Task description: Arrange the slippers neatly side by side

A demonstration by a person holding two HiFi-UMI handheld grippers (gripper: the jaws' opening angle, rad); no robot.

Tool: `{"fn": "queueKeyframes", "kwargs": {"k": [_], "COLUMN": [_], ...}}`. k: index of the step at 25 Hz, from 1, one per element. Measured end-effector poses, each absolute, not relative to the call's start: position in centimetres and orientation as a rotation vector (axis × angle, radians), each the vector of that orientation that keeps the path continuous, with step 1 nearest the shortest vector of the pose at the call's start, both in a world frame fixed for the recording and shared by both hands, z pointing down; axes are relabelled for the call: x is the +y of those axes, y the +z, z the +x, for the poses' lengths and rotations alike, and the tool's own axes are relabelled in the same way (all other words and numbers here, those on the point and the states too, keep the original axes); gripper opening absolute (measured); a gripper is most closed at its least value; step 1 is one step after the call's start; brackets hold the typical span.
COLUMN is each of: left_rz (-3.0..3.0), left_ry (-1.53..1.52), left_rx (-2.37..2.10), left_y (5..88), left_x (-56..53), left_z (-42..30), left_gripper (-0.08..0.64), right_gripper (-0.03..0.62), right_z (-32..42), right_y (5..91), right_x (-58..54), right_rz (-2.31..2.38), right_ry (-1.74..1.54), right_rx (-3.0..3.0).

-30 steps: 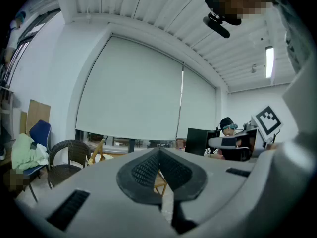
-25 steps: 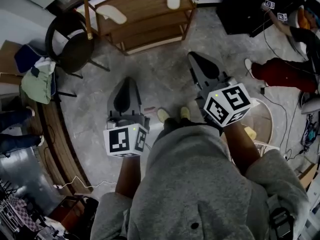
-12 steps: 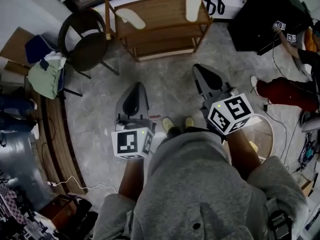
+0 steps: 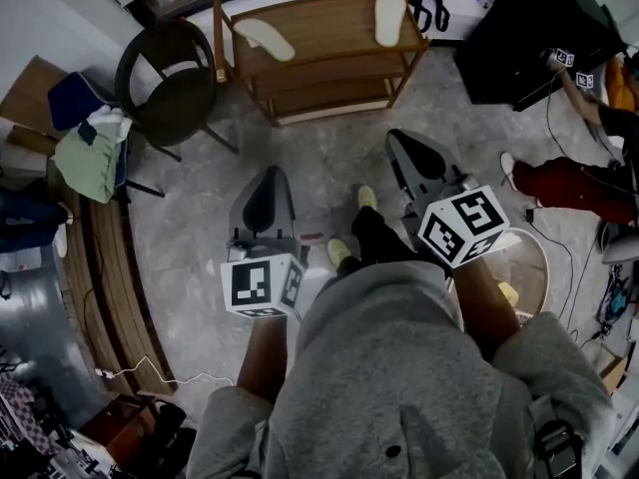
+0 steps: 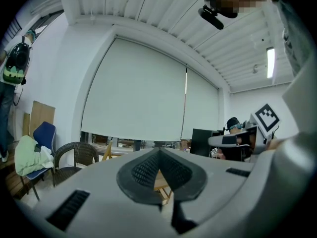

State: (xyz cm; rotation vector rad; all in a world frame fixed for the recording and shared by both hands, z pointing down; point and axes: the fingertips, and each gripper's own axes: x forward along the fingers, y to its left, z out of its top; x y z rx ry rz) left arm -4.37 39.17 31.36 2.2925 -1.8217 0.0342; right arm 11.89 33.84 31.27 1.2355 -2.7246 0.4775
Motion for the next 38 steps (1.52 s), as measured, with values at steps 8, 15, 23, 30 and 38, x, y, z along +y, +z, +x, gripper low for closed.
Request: {"fn": "queueKeyframes", "kwargs": {"k": [8, 15, 23, 30, 38], "left_rz": [2.332, 2.323, 2.292, 2.212, 2.191], "left_ry": [0.032, 0.041, 0.105, 0.117, 0.119], "left_rx": [-1.837, -1.856, -1.870, -1.872, -1.864], "left_y": [30.8, 31.0, 32.9, 34.3, 34.6], "left_x": [37.0, 32.6, 24.8, 18.7, 13.5], "left_z": [-4.7, -5.8, -7.9, -8.9, -8.6], "left_gripper": [0.012, 0.012, 0.012, 0.014, 0.014], "right_gripper": [0.026, 0.026, 0.026, 0.026, 0.026], "right_z": [11.2, 10.2, 8.0, 7.2, 7.1], "right_y": [31.1, 31.6, 33.7, 34.7, 34.7], "right_x": [31.4, 26.7, 18.7, 12.8, 7.3], "right_rz": [1.233, 1.224, 1.189, 1.160, 1.108], "right_ry": [0.447, 0.479, 0.533, 0.533, 0.504], "right_rx": [-2.753, -2.765, -2.743, -2.701, -2.694]}}
